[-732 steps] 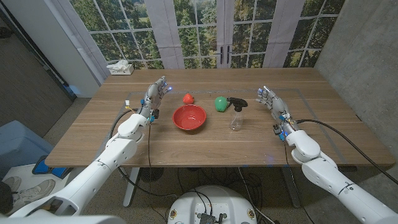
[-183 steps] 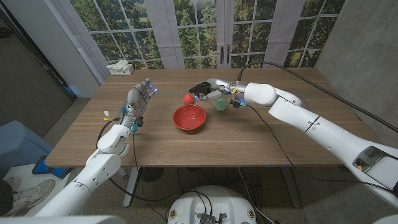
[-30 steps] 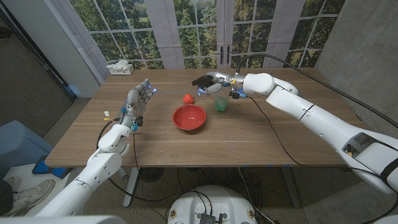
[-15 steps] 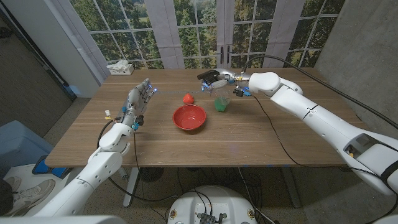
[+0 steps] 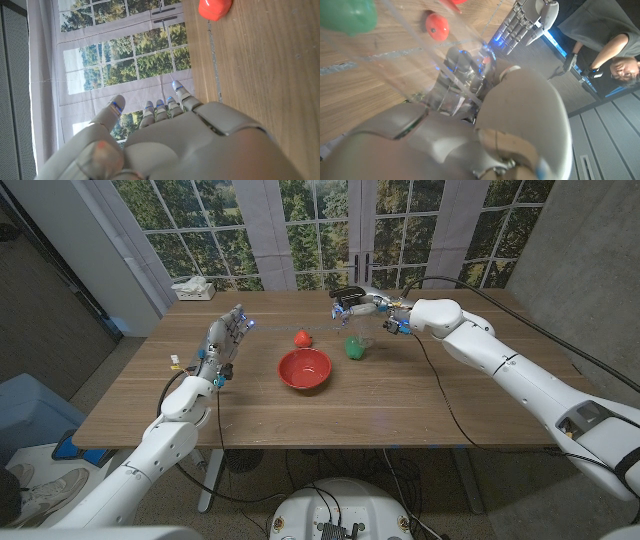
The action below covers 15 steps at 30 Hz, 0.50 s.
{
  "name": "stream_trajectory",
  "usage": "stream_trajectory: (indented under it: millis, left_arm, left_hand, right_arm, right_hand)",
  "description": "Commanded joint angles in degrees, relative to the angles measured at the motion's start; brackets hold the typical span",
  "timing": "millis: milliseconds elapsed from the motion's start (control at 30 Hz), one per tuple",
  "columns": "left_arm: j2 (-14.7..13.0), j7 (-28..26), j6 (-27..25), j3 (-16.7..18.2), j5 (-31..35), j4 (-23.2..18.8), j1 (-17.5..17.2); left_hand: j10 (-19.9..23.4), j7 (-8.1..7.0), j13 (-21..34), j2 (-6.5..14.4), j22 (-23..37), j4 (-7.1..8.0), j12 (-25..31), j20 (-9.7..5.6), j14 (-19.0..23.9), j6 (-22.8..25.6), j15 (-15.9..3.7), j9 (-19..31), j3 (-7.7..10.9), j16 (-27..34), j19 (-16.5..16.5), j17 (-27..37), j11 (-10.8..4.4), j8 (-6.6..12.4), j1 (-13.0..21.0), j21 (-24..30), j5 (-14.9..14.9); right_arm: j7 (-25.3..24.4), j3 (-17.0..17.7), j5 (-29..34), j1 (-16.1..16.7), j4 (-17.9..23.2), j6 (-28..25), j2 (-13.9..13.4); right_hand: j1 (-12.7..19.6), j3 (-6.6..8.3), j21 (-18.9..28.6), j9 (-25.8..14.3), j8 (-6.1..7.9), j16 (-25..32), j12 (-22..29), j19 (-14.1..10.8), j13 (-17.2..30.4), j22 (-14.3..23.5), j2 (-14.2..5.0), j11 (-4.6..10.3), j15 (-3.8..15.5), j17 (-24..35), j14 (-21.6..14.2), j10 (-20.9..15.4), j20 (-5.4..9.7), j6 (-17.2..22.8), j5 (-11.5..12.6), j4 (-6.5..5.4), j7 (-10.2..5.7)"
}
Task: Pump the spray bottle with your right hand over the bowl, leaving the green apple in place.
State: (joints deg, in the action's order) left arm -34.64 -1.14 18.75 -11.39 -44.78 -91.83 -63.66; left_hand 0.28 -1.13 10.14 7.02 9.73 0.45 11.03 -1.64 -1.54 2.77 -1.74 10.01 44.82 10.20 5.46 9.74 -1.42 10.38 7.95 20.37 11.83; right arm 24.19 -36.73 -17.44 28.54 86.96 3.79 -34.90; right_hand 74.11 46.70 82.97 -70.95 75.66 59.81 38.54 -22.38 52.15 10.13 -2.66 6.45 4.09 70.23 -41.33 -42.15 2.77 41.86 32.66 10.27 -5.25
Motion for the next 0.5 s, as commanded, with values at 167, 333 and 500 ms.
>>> stream_trajectory:
  millis: [167,333,500]
  left_arm:
    - [-0.6,-1.2,-0.7,-0.2,0.9,-1.9,-0.5]
    - [-0.6,-1.4,-0.8,-0.3,1.1,-2.3,-0.4]
    - [-0.6,-1.5,-1.0,-0.5,1.3,-2.5,-0.4]
  left_hand:
    - [-0.3,0.29,0.1,4.0,0.2,-0.06,0.1,0.03,-0.2,0.1,-0.53,0.1,-0.28,0.3,0.5,0.1,0.14,0.13,0.9,-0.4,0.0]
    - [-0.3,0.28,0.1,4.0,0.2,-0.05,0.1,0.04,-0.2,0.1,-0.54,0.1,-0.32,0.3,0.5,0.1,0.11,0.12,0.9,-0.4,-0.1]
    - [-0.3,0.25,0.1,4.0,0.2,-0.05,0.1,0.06,-0.2,0.1,-0.5,0.1,-0.37,0.3,0.6,0.1,0.14,0.14,1.0,-0.5,-0.1]
  right_arm:
    - [0.6,3.3,-8.7,2.5,-3.0,2.4,0.3]
    - [-0.1,4.1,-10.0,3.6,-2.7,3.2,0.1]
    - [-0.7,5.0,-11.6,4.6,-2.5,3.2,-0.1]
  right_hand:
    - [0.5,-1.06,0.3,0.8,13.1,0.7,0.1,0.7,1.2,0.2,-1.09,0.21,7.5,0.2,1.3,1.5,5.13,-4.7,1.0,-0.1,-1.21]
    - [0.8,-1.58,0.5,2.7,10.98,0.9,0.0,0.9,1.4,0.2,-1.31,0.43,7.58,0.2,1.8,2.3,5.09,-7.8,1.0,-0.04,-3.13]
    - [1.2,-2.78,0.7,13.9,2.23,1.0,0.2,1.6,2.0,0.1,-1.82,0.7,7.64,0.0,2.4,3.5,5.33,-9.3,0.9,-0.18,-4.87]
